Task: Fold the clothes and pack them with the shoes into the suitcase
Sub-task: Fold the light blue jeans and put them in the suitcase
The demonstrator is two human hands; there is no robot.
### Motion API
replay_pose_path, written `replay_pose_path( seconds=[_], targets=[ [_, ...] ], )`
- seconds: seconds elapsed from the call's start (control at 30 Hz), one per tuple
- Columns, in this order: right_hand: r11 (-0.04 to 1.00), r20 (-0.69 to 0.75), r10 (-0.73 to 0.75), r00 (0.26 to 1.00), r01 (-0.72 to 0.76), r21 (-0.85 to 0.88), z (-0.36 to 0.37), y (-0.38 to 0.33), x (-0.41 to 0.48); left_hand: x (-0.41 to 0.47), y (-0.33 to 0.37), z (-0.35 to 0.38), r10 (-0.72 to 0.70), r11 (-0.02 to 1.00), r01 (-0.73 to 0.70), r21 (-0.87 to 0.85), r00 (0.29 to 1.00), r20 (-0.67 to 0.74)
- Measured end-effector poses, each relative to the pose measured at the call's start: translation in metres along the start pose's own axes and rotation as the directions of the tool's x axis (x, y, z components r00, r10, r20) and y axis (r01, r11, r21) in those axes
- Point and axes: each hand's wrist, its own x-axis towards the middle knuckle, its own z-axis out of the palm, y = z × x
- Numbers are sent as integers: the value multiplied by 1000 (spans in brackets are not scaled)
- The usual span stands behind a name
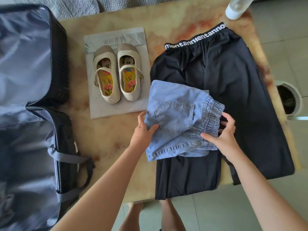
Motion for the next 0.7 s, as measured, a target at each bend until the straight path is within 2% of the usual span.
replay_pose_path(
  seconds=[0.1,0.2,0.3,0.37,0.47,0.53,0.7],
  targets=[
    [991,101,-46,994,58,-118,-8,-3,0,2,2,0,-29,985,43,167,996,-87],
    [990,214,-13,977,43,-134,-10,-3,0,7,6,4,-36,950,80,300,988,-149],
    [998,222,-11,975,22,-51,-14,1,0,6,5,6,-87,980,118,162,978,-189],
    [995,141,7,990,-21,96,-18,2,-2,3,2,4,-36,999,38,13,992,-118],
    [963,63,71,996,-85,257,-22,5,-7,-1,-3,-4,117,989,-108,-102,989,87],
    [958,76,73,994,-91,273,-21,5,-8,1,-8,-5,171,981,-148,-129,967,188],
    [976,130,18,991,-45,211,-18,-5,-12,-3,-8,-3,253,964,-226,-141,944,214]
  ],
)
